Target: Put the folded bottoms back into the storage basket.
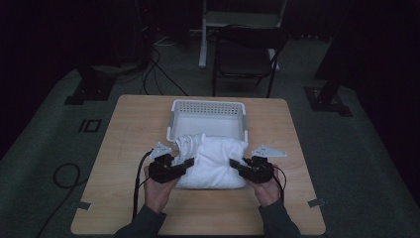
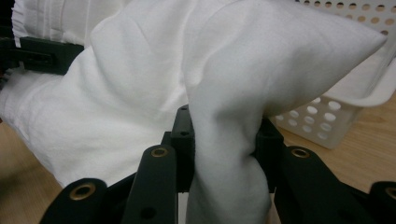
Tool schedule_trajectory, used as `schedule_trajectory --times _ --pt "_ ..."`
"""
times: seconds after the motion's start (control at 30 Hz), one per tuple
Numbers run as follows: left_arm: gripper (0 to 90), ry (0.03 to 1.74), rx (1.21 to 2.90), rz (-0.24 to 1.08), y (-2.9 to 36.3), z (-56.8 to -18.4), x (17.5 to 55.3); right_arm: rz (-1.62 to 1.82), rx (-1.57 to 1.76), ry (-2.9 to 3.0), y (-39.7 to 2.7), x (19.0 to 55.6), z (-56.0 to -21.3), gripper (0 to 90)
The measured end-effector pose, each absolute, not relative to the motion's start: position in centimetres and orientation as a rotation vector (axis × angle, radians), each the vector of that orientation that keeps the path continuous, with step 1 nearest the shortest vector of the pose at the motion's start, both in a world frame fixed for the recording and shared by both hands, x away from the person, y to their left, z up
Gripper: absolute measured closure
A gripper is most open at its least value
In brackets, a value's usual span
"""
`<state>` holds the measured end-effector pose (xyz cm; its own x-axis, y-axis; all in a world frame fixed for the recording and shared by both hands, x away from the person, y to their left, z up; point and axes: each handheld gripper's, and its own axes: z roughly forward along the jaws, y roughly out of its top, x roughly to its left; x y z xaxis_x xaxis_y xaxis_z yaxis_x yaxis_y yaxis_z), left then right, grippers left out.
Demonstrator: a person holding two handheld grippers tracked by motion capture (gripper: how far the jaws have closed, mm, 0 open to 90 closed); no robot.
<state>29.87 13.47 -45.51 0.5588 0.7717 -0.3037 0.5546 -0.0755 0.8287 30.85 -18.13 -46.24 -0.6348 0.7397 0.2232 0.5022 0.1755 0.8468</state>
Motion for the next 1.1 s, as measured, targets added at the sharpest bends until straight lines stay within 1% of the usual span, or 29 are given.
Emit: schedule_trajectory --times 0.43,1.1 --pt "55.8 1.071 1.751 0.307 13.5 -43.4 30.7 1.443 1.143 2.187 -17.9 31.4 -44.2 69.3" --pt "55.8 1.025 1.749 0.387 13.5 -40.7 34.2 1.448 1.121 2.128 -17.6 34.8 -41.6 69.6"
